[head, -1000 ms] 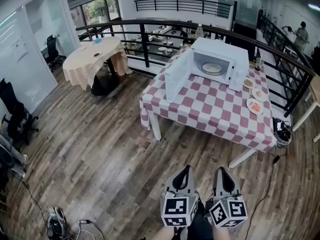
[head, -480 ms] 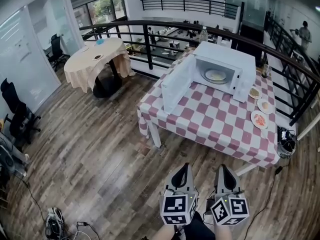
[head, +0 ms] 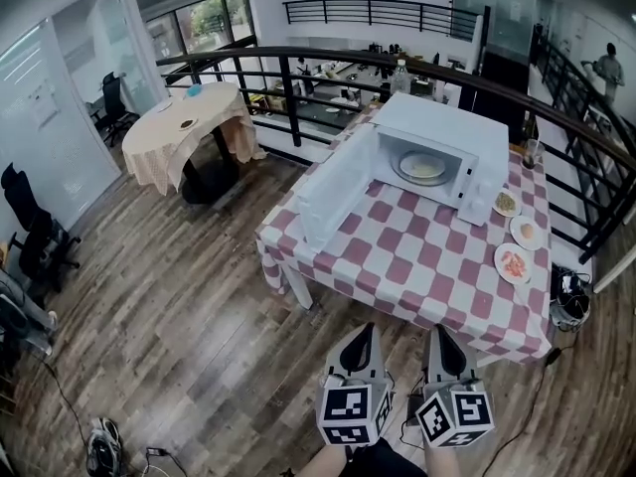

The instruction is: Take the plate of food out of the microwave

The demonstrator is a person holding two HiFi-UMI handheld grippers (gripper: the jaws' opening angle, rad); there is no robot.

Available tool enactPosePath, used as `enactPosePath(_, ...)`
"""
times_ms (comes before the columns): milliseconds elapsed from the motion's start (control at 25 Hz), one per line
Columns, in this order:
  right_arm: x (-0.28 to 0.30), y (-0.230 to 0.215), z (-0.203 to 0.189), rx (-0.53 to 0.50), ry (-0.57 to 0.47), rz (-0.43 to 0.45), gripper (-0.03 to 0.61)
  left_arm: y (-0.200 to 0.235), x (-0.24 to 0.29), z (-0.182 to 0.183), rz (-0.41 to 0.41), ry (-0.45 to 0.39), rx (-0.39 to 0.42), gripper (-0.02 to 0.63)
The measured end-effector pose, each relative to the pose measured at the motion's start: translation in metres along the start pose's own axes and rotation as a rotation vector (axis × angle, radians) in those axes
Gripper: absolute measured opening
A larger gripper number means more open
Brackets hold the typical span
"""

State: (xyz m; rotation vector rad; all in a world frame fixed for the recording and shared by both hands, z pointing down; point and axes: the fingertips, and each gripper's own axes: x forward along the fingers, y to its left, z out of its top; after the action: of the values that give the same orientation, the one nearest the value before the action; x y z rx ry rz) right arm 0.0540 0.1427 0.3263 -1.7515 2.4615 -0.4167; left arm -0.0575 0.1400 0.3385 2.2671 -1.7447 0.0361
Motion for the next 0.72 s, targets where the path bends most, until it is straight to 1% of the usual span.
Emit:
enactPosePath(320,0.027,-0.031,0.007,0.021,-0.01,-0.014,-0.009,-0.013,0.038,0.006,-0.016,0.004,0.025,0.012)
enactPosePath(720,0.065,-0.048,0.009,0.033,-0.013,-0.034,-0.009,-0.003,0.081,0.012,-0.019,0.015,0.038,0.012)
